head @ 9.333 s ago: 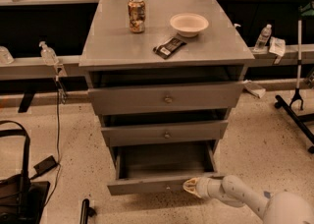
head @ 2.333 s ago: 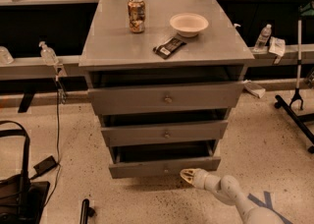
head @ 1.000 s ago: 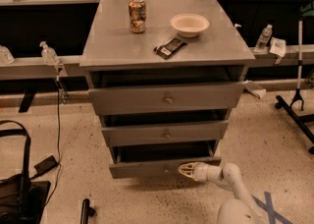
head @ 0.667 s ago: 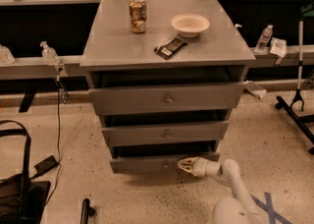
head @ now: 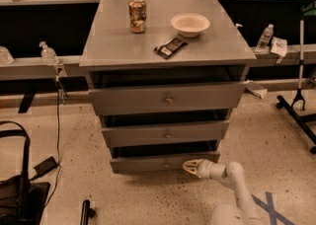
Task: Close bottom drawer
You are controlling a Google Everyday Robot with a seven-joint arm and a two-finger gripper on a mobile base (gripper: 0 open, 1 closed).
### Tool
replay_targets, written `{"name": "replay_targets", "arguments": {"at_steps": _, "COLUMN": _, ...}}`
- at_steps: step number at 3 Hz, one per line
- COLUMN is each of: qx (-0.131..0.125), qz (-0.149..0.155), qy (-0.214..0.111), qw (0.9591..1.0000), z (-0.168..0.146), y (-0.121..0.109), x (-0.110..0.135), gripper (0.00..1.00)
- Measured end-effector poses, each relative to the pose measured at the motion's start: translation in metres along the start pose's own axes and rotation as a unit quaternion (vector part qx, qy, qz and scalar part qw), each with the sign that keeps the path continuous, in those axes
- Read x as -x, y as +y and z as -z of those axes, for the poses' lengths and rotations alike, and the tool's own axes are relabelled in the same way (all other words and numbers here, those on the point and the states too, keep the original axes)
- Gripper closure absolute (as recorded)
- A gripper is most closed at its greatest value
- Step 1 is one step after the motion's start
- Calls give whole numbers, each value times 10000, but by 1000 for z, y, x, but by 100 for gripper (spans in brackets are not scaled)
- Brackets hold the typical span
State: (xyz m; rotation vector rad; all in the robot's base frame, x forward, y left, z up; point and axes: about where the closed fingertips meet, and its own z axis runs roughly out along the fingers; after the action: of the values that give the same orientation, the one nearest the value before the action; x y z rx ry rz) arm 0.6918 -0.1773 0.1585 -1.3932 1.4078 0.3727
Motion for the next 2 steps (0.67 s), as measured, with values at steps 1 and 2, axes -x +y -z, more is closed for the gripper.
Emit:
{"name": "replay_targets", "arguments": {"at_steps": 1, "qx": 69, "qz": -25, "qy": 93, "qw": 9999, "z": -11, "y": 9, "x": -9, "gripper": 100}}
{"name": "replay_targets", "arguments": {"at_steps": 2, "qx": 18, "qz": -22, "qy": 77, "qw": 10000, "z": -22, "y": 6, "x": -7, "gripper": 100}}
